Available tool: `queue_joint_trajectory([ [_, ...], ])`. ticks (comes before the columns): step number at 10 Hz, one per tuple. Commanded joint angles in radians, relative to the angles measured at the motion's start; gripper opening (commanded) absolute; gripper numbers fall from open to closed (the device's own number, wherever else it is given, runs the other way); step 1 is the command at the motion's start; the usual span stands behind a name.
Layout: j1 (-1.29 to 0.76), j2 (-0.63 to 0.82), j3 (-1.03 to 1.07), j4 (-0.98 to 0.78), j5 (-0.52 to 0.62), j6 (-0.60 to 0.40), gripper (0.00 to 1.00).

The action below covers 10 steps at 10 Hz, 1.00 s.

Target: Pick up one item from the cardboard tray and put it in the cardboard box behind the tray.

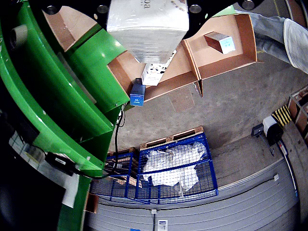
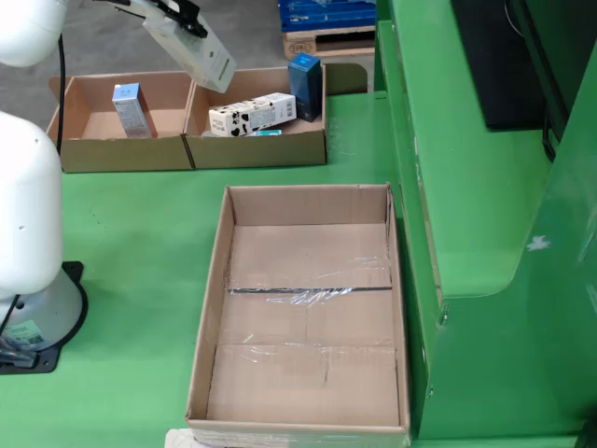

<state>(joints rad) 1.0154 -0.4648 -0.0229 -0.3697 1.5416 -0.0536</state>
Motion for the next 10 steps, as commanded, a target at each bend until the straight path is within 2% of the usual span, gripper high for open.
queue_joint_trajectory([
  [1, 0.053, -0.010, 0.023, 0.059, 0.009, 0.000, 0.00],
  [3, 0.052, -0.038, 0.023, 0.106, 0.005, 0.002, 0.00],
  [6, -0.009, -0.203, 0.023, 0.401, 0.006, -0.012, 0.00],
  [7, -0.020, -0.270, 0.023, 0.533, -0.033, -0.010, 0.00],
  [8, -0.020, -0.270, 0.023, 0.533, -0.033, -0.010, 0.00],
  [10, -0.019, -0.346, 0.023, 0.690, -0.135, -0.013, 0.00],
])
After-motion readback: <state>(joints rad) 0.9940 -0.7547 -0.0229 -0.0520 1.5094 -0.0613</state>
